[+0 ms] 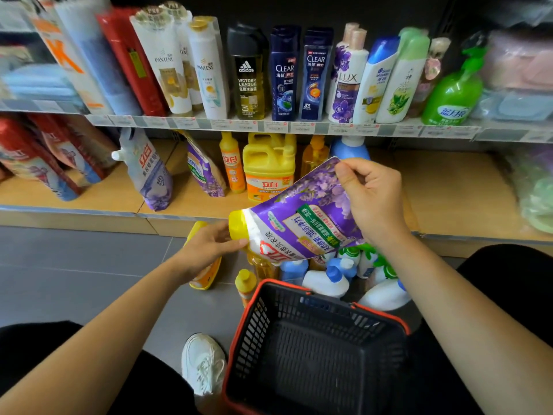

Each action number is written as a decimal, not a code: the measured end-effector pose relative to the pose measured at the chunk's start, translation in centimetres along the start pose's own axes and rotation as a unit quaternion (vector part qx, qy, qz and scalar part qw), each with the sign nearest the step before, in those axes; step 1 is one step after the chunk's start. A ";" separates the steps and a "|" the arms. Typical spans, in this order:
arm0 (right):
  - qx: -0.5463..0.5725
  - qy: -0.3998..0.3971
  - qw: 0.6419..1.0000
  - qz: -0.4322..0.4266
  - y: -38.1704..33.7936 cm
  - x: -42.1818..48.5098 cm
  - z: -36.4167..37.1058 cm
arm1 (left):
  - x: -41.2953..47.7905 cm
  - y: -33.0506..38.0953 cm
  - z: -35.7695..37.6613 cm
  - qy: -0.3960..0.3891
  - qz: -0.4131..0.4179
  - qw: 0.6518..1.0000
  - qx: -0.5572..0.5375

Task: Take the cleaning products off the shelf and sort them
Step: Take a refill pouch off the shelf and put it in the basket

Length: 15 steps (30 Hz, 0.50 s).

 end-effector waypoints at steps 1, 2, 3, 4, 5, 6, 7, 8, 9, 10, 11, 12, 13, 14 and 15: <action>0.013 0.016 1.000 0.013 0.3 0.2 -0.2 | 0.2 -0.4 0.2 0.010 0.009 0.999 -0.031; 0.026 0.029 0.999 0.025 0.8 0.3 -0.4 | 0.5 -0.6 0.1 0.039 0.017 0.997 -0.057; 0.037 0.038 0.998 0.038 1.5 0.5 -0.5 | 0.7 -0.5 -0.3 0.078 0.022 0.994 -0.075; 0.050 0.042 0.996 0.055 2.2 0.8 -0.5 | 1.0 -0.3 -0.9 0.114 0.027 0.990 -0.084; 0.062 0.043 0.994 0.075 3.0 1.1 -0.5 | 1.1 0.0 -1.5 0.142 0.032 0.985 -0.086; 0.070 0.043 0.992 0.096 3.8 1.4 -0.3 | 1.2 0.5 -2.3 0.165 0.040 0.982 -0.086; 0.070 0.043 0.990 0.111 4.5 1.8 -0.2 | 1.3 1.0 -3.2 0.185 0.053 0.978 -0.086; 0.062 0.041 0.991 0.113 5.2 2.3 -0.1 | 1.3 1.6 -4.2 0.207 0.068 0.972 -0.090; 0.049 0.035 0.992 0.107 5.8 2.8 0.2 | 1.4 2.2 -5.3 0.229 0.080 0.966 -0.092; 0.037 0.024 0.994 0.100 6.3 3.3 0.6 | 1.4 2.8 -6.5 0.249 0.092 0.960 -0.088; 0.023 0.010 0.995 0.099 6.9 3.8 1.2 | 1.6 3.5 -7.7 0.265 0.102 0.955 -0.079; 0.011 -0.005 0.994 0.104 7.6 4.3 2.0 | 1.9 4.1 -8.8 0.278 0.110 0.952 -0.068; -0.001 -0.021 0.993 0.113 8.4 4.9 2.9 | 2.2 4.7 -10.1 0.292 0.112 0.948 -0.056; -0.013 -0.037 0.992 0.123 9.2 5.5 3.9 | 2.6 5.3 -11.3 0.307 0.111 0.944 -0.045; -0.022 -0.054 0.990 0.130 10.1 6.1 5.0 | 3.0 5.8 -12.5 0.324 0.109 0.939 -0.033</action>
Point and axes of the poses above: each hand's wrist, its own x-axis towards the middle knuckle, its own z-axis out of the palm, y = z × x, the point moved 6 cm from there along x, towards the middle knuckle, and after that the axes turned 5 degrees about x, right-handed, at the moved point
